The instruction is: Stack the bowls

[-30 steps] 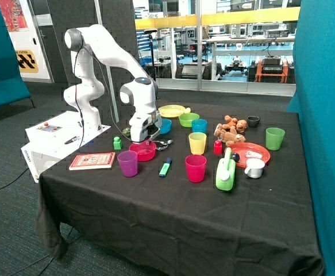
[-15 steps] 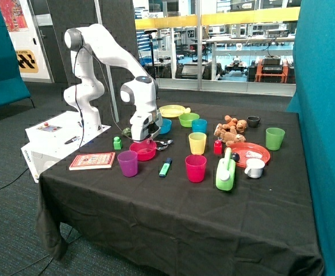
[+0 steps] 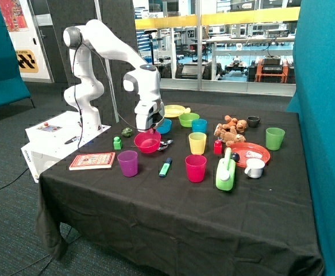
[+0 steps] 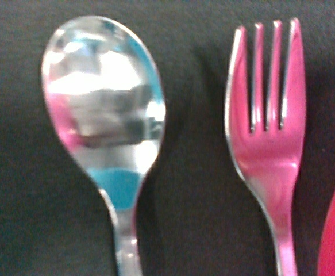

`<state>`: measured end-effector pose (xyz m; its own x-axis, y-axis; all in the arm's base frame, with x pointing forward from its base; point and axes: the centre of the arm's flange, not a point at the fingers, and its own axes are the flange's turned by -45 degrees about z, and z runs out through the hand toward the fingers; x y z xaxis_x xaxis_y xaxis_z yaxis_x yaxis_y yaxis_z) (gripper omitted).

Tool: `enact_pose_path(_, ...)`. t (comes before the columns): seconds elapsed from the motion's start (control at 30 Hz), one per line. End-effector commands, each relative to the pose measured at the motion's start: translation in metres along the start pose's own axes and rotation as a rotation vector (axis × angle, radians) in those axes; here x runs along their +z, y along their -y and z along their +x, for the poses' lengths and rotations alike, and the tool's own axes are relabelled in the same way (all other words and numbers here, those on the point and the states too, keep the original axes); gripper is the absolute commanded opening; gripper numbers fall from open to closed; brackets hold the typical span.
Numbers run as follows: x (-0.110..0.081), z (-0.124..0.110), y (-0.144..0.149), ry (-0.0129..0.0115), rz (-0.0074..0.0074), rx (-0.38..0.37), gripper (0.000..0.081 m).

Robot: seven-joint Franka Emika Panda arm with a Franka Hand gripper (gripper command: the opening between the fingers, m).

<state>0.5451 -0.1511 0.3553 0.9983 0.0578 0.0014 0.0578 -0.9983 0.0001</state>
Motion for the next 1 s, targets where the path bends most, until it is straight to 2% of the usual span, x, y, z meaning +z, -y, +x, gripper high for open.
enact_pose_path(0.0, -0.026, 0.002, 0.021, 0.0014, 0.0001, -0.042, 0.0000)
enact_pose_path(0.07, -0.028, 0.000, 0.027, 0.0014, 0.0002, -0.075, 0.0000)
enact_pose_path(0.17, -0.031, -0.003, 0.040, 0.0014, 0.0002, -0.085, 0.0000)
enact_pose_path(0.47, -0.037, -0.017, 0.097, 0.0014, 0.0002, -0.194, 0.0000)
enact_pose_path(0.83, -0.044, -0.019, 0.130, 0.0013, 0.0003, -0.259, 0.0000)
enact_pose_path(0.97, -0.046, -0.021, 0.146, 0.0013, 0.0003, -0.306, 0.0000)
